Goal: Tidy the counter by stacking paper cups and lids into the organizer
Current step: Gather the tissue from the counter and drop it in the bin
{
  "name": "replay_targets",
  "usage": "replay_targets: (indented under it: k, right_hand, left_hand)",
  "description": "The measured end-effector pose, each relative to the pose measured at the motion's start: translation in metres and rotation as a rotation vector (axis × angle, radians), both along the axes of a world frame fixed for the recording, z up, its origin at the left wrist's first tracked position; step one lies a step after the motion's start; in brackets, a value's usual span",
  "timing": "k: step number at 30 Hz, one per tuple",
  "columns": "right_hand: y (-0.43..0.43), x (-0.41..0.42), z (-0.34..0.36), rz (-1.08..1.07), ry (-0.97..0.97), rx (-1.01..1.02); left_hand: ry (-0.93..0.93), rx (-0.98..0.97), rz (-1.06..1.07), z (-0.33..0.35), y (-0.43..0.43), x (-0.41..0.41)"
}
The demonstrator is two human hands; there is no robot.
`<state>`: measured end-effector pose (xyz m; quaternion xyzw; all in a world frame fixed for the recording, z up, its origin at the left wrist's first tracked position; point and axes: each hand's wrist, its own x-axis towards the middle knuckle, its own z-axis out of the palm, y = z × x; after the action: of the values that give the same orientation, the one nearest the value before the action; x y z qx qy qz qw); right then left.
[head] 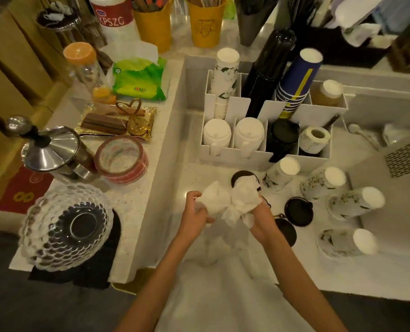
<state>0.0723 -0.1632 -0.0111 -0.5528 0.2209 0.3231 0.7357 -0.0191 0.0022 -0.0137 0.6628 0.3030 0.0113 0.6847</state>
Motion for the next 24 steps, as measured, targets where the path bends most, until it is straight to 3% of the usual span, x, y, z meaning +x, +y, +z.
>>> replay_targets:
  k: [4, 9, 11, 17, 24]
  right_hand:
    - [0.008, -0.029, 0.001, -0.175, 0.050, 0.220]
    - [0.021, -0.051, -0.003, -0.262, 0.010, 0.185]
    - [0.027, -0.062, -0.003, -0.238, -0.035, 0.129]
    - [0.035, -0.101, 0.004, 0.006, -0.207, 0.024]
    - [0.005, -0.120, 0.016, 0.547, -0.316, -0.172]
  left_hand:
    - [-0.063, -0.086, -0.115, 0.020, -0.006, -0.005]
    - [0.006, -0.301, -0.183, 0.033, -0.010, -0.015]
    - [0.007, -0.303, -0.209, 0.034, -0.011, -0.019]
    - [-0.007, -0.170, -0.220, 0.032, -0.014, -0.031]
    - [0.040, -0.086, -0.246, 0.023, -0.010, -0.041]
